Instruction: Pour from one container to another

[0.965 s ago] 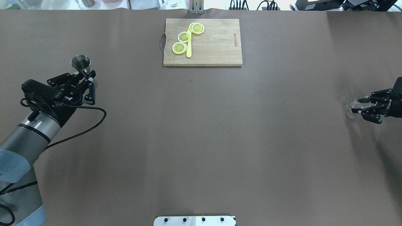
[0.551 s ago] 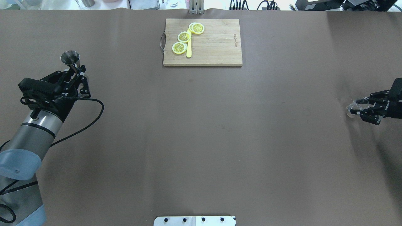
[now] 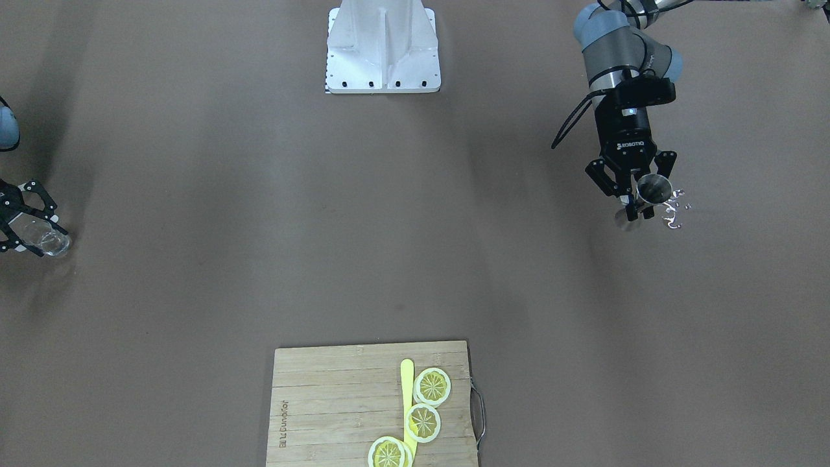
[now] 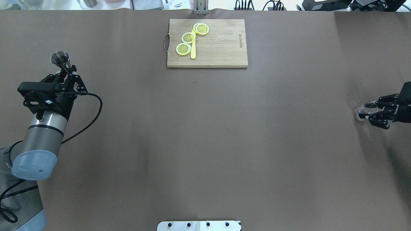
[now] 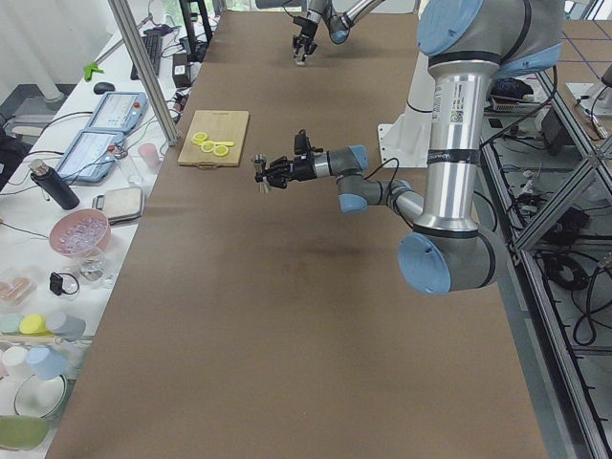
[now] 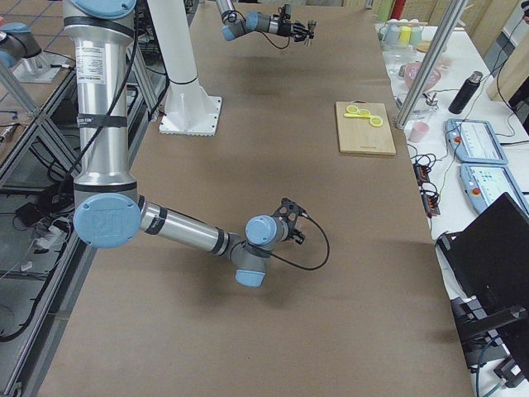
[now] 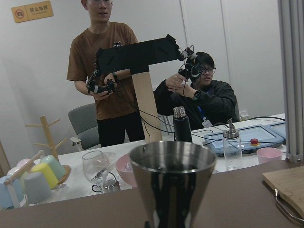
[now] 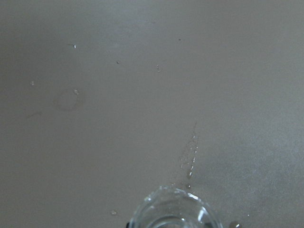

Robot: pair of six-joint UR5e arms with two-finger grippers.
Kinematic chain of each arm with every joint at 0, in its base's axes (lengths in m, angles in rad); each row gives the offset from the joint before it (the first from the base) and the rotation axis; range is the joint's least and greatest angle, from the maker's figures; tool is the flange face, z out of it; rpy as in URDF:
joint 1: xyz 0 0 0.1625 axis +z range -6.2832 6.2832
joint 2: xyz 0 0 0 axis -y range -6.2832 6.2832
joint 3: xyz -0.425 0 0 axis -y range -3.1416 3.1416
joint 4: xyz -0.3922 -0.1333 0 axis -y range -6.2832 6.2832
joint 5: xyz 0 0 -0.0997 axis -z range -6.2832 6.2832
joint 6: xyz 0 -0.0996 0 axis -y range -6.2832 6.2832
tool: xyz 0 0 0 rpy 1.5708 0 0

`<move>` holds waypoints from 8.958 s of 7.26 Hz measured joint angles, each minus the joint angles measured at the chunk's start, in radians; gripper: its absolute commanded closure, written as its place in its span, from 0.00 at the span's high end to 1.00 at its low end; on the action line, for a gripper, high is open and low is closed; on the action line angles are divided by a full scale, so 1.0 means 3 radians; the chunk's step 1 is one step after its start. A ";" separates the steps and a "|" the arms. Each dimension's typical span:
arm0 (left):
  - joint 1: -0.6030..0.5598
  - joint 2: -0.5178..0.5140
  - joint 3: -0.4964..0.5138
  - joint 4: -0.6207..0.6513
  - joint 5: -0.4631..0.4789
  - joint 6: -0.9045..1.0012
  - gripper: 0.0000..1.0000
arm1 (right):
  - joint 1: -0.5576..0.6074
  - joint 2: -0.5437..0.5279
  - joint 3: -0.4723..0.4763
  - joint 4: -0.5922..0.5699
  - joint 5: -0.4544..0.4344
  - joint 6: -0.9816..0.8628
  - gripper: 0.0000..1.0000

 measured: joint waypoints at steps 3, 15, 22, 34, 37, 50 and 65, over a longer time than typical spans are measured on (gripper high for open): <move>-0.0012 -0.0063 0.0039 0.0920 0.0045 -0.1028 0.00 | -0.0001 -0.0001 -0.0020 0.0047 0.0013 0.0008 1.00; -0.0241 -0.0736 0.1208 0.1409 0.0111 -0.2282 0.00 | 0.0853 -0.0264 0.0521 -0.1629 0.1208 0.0001 1.00; -0.0245 -0.0926 0.1581 0.1257 0.0104 -0.2409 0.12 | 0.1168 -0.0716 0.2141 -0.4748 0.0213 -0.0295 1.00; -0.0287 -0.0871 0.1347 0.1313 0.0120 -0.1982 0.98 | 0.1818 -0.0626 0.2588 -0.5691 0.0361 -0.0076 1.00; -0.0332 -0.0732 0.1078 0.1316 0.0116 -0.1802 0.98 | 0.1791 -0.0624 0.2540 -0.5644 0.0411 -0.0087 1.00; -0.0449 -0.0672 -0.0260 0.1481 -0.1725 0.0413 0.98 | 0.1745 -0.0642 0.2408 -0.5660 0.0373 -0.0095 1.00; -0.2063 -0.1022 -0.0001 0.2180 -0.5125 0.2281 0.98 | 0.1741 -0.0617 0.2408 -0.5634 0.0378 -0.0090 1.00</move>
